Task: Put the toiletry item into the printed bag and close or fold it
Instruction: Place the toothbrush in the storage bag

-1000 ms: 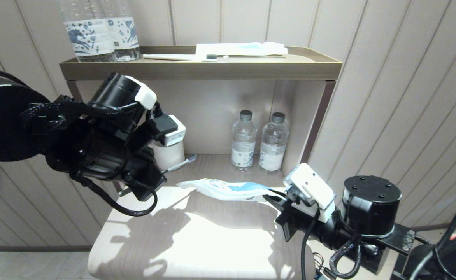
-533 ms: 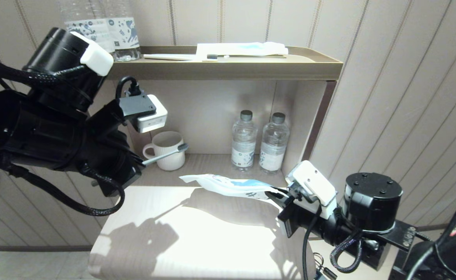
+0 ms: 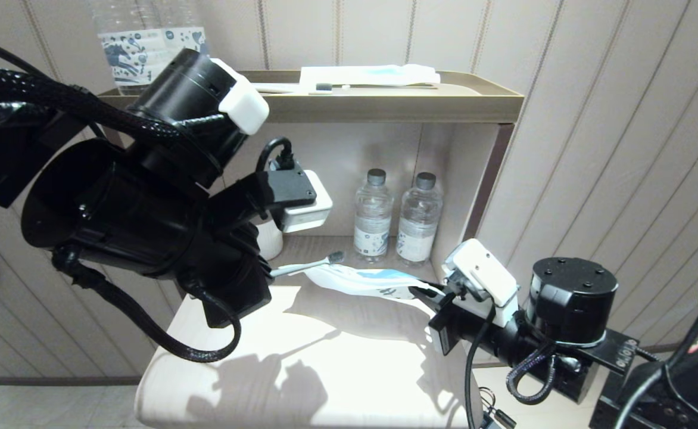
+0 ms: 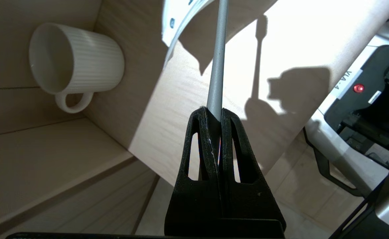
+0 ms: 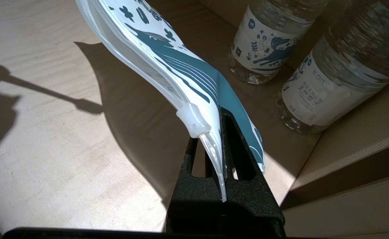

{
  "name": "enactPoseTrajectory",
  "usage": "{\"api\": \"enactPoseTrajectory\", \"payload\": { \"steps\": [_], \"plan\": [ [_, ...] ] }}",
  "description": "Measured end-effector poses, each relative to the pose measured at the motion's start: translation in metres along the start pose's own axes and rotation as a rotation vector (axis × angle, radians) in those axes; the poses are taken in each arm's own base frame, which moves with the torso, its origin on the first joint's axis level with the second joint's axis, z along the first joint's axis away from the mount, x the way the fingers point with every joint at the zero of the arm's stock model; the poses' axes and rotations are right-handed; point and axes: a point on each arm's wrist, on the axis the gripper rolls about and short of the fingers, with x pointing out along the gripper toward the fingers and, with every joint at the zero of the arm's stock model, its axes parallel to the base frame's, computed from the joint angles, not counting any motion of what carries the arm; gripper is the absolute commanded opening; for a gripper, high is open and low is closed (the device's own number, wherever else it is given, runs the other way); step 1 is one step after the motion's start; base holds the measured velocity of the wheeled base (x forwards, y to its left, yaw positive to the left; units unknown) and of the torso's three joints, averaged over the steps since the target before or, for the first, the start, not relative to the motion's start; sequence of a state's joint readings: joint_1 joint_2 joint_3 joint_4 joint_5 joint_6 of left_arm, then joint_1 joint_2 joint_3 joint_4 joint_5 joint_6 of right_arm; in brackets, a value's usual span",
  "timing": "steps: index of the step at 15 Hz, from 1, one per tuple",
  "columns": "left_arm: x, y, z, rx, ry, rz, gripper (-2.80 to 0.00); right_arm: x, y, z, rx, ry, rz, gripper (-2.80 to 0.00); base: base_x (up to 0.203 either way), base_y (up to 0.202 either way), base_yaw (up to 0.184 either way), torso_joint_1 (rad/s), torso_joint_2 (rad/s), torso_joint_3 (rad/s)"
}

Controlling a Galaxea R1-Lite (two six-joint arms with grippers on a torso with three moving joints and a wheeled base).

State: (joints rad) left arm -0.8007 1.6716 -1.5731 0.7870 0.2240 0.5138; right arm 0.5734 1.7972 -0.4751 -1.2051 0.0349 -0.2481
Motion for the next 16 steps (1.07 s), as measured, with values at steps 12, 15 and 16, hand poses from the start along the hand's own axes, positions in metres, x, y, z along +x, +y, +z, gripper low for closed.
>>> {"api": "enactPoseTrajectory", "payload": {
  "steps": [12,15,16],
  "plan": [
    [0.022,-0.016,0.006,0.059,0.077,-0.07,-2.8,0.001,-0.001,-0.002,0.002,0.004,0.006,-2.8,0.0,0.0,0.0,0.0,0.0,0.0],
    [0.027,-0.011,0.01,0.048,0.078,-0.062,-2.8,0.0,0.0,-0.002,0.001,0.003,0.008,-2.8,0.0,0.0,0.0,0.0,0.0,0.0],
    [0.029,-0.01,0.011,0.047,0.08,-0.061,-2.8,0.0,0.0,-0.002,0.001,0.003,0.009,-2.8,0.0,0.0,0.0,0.0,0.0,0.0]
  ]
}}
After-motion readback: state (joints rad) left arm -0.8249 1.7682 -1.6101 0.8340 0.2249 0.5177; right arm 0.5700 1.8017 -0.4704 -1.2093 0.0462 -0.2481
